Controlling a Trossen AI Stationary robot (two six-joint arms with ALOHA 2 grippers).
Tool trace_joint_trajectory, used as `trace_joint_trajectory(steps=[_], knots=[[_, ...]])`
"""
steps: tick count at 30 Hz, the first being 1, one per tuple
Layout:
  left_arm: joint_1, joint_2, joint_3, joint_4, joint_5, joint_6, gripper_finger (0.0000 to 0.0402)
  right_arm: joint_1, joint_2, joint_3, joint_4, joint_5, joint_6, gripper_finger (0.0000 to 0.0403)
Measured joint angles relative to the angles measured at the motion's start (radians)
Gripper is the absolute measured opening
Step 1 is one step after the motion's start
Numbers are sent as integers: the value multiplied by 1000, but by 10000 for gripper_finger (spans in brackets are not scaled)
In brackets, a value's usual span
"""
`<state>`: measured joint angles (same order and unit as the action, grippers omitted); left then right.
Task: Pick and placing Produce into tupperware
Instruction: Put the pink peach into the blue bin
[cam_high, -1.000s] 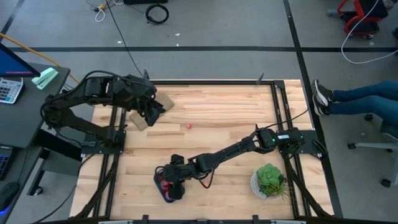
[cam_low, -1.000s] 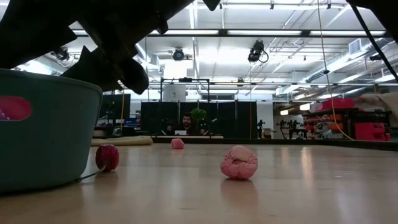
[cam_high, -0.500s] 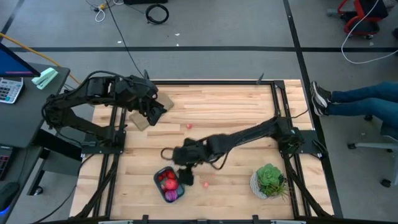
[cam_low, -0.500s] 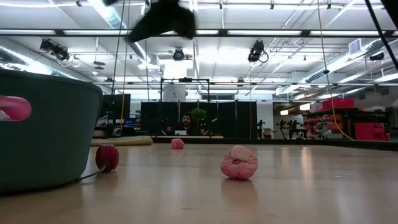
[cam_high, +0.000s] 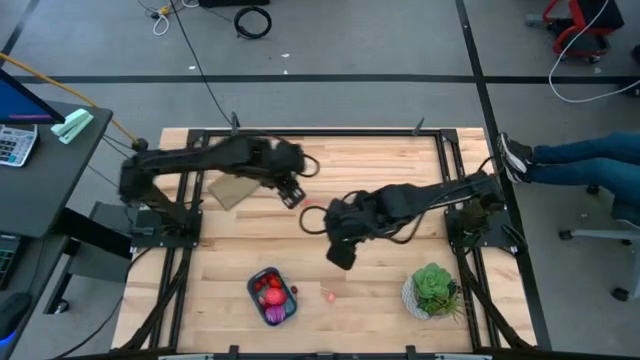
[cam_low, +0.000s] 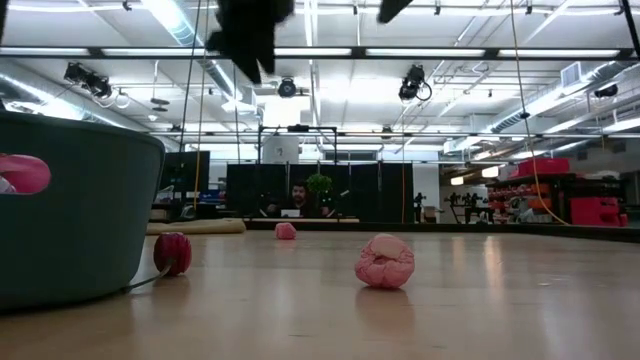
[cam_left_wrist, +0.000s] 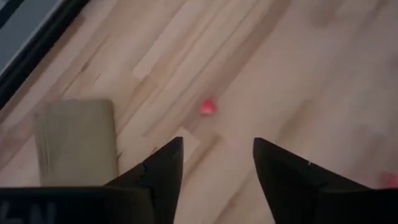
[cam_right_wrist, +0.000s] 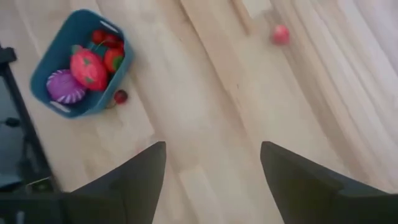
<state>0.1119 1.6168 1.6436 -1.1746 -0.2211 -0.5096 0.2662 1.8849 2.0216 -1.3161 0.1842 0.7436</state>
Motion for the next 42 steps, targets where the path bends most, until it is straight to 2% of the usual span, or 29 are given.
trace_joint_trajectory(steps=[4, 7, 12, 16, 24, 31, 42], knots=[[24, 146, 0, -1, -2, 3, 229, 34, -60, 0, -52, 6, 71, 268], [37, 254, 0, 0, 0, 7, 242, 68, -94, 0, -51, 57, 73, 265], [60, 406, 0, 23, 65, 43, 249, 113, -120, 0, -49, 154, 73, 261], [69, 483, 0, 70, 85, 77, 247, 124, -120, 0, -52, 162, 70, 258], [72, 523, 0, 178, 90, 67, 245, 117, -119, 0, -57, 164, 35, 259], [72, 523, 0, 188, 90, 4, 236, 115, -119, 0, -58, 164, 14, 254], [80, 523, 0, 198, 87, 5, 233, 115, -118, 0, -58, 163, 12, 254]])
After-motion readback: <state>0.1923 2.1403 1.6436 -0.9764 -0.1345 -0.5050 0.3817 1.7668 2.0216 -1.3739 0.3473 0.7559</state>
